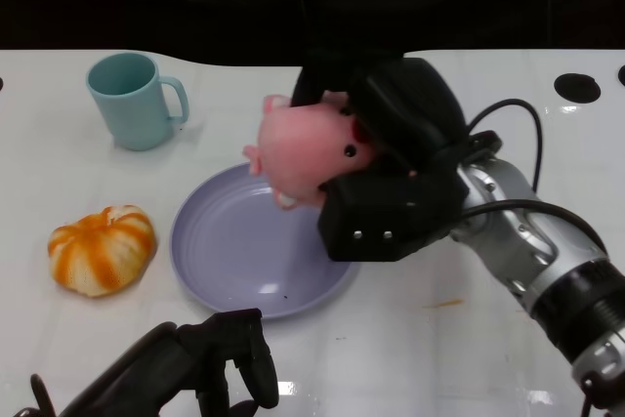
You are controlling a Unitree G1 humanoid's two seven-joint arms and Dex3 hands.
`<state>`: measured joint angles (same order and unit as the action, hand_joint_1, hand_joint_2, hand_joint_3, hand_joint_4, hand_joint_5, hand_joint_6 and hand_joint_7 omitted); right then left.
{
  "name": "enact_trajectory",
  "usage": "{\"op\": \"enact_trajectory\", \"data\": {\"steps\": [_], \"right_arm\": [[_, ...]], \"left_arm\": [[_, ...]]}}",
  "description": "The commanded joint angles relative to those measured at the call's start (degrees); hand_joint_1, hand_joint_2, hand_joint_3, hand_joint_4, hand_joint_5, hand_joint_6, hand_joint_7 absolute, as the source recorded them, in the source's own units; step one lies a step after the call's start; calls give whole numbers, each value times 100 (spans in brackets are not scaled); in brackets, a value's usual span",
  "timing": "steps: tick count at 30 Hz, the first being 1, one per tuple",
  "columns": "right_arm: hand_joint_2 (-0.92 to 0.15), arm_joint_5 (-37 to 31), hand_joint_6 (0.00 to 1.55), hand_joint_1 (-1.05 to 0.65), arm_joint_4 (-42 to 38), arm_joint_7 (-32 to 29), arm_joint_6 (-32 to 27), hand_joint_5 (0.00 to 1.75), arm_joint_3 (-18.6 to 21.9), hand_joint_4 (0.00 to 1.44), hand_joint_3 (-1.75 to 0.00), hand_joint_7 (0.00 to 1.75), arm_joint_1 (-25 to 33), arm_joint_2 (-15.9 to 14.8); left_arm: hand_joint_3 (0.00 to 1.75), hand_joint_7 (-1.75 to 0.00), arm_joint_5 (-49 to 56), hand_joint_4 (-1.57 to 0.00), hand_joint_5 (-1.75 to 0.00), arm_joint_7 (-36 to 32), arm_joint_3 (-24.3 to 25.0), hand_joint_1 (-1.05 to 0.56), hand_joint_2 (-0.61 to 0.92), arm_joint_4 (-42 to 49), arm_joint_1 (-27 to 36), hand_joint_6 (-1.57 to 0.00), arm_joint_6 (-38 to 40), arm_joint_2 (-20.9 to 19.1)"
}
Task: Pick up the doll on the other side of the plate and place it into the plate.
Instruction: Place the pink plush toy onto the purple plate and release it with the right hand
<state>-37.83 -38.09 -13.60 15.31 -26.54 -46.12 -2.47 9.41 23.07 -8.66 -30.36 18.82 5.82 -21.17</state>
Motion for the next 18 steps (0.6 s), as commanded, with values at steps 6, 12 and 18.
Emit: {"op": "enact_trajectory", "data": {"steps": [6,12,18], "right_arm": [[-31,-18,71,-27,-476,365,-78,175,-186,99,-125,175,-531,389],[-45,8,93,-29,-600,694,-161,175,-235,99,-88,99,-640,667],[-84,237,67,-43,-479,1772,-129,93,-312,46,-31,5,-626,613]], "left_arm": [[110,-157,47,-60,-175,-64,-13,-18,59,-117,11,-50,84,-7],[110,-157,112,-61,-175,-77,-38,-18,59,-178,1,-51,183,-5],[113,-157,183,-61,-175,-83,-74,-18,57,-186,5,-50,184,-4]]}}
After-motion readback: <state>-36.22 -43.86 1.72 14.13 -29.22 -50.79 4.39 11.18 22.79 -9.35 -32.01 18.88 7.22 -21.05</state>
